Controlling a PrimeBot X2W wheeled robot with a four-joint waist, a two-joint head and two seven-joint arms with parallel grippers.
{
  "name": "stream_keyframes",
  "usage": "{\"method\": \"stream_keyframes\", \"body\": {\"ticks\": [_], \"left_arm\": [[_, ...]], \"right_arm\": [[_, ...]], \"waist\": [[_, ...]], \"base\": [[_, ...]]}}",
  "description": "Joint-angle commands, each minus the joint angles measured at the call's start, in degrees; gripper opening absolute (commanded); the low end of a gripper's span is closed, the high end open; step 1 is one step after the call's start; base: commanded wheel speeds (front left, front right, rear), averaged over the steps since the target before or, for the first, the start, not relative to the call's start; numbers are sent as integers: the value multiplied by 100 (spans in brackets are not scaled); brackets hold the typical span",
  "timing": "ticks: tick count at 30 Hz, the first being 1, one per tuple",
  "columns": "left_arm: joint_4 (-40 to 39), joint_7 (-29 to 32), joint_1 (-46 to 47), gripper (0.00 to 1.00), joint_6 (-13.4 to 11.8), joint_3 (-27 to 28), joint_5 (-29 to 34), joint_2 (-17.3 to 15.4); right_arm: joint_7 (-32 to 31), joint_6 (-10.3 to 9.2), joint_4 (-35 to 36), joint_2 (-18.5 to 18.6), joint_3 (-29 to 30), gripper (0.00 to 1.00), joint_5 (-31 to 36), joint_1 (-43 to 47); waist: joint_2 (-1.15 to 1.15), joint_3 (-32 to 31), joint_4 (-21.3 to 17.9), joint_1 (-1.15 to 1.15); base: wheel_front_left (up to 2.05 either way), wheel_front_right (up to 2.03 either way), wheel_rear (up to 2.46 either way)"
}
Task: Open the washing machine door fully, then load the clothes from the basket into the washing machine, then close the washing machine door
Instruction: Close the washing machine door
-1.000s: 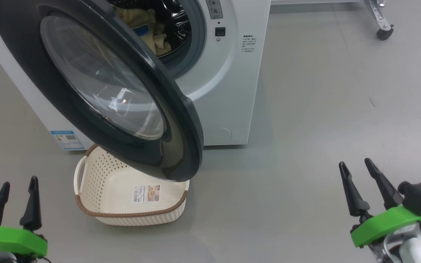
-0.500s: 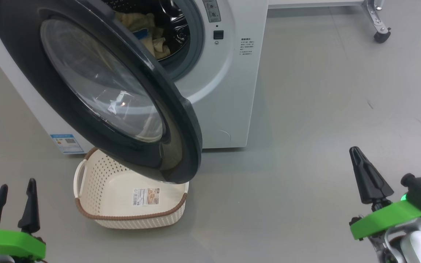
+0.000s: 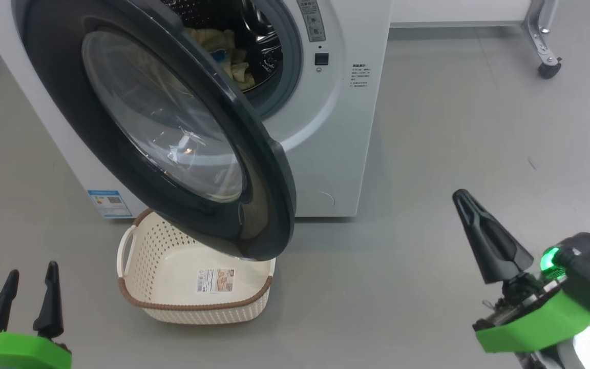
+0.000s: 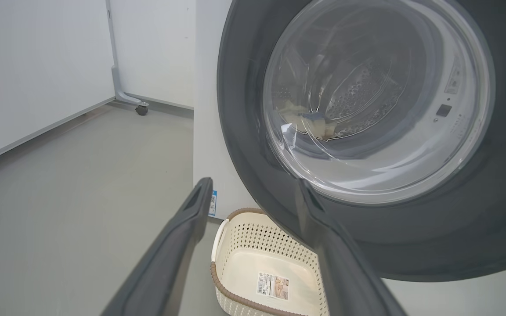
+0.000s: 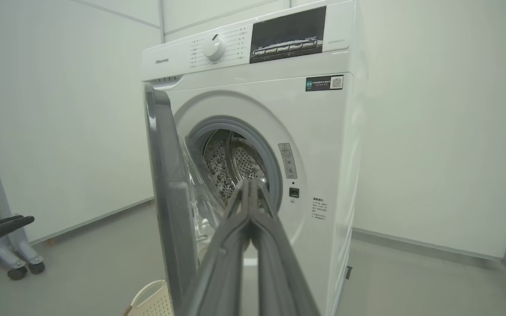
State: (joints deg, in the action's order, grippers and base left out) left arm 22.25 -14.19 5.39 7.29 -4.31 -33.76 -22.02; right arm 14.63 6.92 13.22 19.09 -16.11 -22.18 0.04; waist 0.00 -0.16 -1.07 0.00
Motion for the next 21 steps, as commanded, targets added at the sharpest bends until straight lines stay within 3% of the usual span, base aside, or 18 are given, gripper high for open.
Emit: {"method": "stream_keyframes", "body": {"ticks": [1,9,21], "left_arm": [[-153,-81,203,100,20,219,51,-161],[-134,-81,357,100,20,12,56,-66],[-85,-81,640,100,20,-285,24,5]], "right_arm": [[23,57,274,227,-230,0,-47,-300],[-345,57,590,532,-1400,0,-167,-963],[-472,57,70,378,-3278,0,-648,-2217]], "waist": [[0,-26,79,0],[0,-54,354,0],[0,-35,751,0]], "base": [[0,0,0],[0,0,0],[0,0,0]]}}
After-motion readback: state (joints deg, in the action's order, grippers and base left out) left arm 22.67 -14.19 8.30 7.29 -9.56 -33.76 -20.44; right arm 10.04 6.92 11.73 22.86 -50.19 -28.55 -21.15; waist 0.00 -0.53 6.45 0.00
